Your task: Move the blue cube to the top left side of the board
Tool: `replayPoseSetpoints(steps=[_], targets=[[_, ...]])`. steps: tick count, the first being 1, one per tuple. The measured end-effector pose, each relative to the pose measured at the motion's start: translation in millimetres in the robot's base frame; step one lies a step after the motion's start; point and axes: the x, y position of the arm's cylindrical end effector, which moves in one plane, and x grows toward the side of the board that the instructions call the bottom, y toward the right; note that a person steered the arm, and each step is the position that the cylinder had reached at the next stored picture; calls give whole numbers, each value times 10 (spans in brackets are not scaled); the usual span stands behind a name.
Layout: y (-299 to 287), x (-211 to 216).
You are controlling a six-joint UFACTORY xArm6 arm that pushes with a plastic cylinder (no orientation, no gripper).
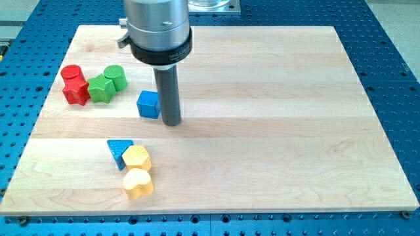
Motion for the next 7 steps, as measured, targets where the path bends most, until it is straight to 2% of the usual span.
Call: replayPoseSetpoints(steps=[5, 7], targets=[[-58, 23], [-496, 70]])
